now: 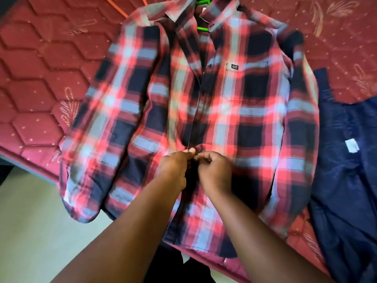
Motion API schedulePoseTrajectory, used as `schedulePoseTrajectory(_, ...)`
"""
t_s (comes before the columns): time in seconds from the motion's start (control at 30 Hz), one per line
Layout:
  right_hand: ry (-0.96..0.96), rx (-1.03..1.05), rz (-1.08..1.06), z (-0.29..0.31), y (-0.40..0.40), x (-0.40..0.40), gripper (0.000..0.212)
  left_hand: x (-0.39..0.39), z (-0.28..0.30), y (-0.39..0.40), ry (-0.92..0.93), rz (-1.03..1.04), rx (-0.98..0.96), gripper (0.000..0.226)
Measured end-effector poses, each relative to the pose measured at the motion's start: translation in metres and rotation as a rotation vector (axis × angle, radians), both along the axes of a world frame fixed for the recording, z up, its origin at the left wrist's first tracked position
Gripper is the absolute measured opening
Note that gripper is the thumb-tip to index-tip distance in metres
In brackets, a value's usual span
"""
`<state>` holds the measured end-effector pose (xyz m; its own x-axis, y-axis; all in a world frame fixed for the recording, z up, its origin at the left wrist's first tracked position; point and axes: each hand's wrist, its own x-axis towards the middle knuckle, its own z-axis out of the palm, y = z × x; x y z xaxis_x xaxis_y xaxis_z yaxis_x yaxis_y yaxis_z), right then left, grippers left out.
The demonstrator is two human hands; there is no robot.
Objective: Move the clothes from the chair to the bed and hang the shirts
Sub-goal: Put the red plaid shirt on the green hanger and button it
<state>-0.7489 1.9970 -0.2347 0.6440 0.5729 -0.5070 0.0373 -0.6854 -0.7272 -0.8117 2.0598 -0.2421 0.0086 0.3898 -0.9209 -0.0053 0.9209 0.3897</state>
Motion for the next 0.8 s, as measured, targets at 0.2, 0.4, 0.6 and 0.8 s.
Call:
schedulePoseTrajectory(0.2,0.185,-0.174,-0.095,0.010,0.011,0.005,0.034,0.001,-0.002,0.008,0.080,-0.101,-0.076,0.006)
schedulePoseTrajectory(0.4,0.400,-0.284,-0.173,0.013,0.021,0.018,0.034,-0.001,-0.002,0.005,0.120,-0.222,0.068,0.014)
schedulePoseTrajectory(0.6,0.553,-0.323,-0.114,0.001,0.018,0.028,0.025,-0.004,-0.008,-0.001,0.019,-0.186,0.148,0.023)
schedulePoseTrajectory(0.8,0.516,-0.234,-0.112,0.014,0.018,0.035,0.020,-0.008,0.011,0.001,0.401,-0.767,0.570,0.012)
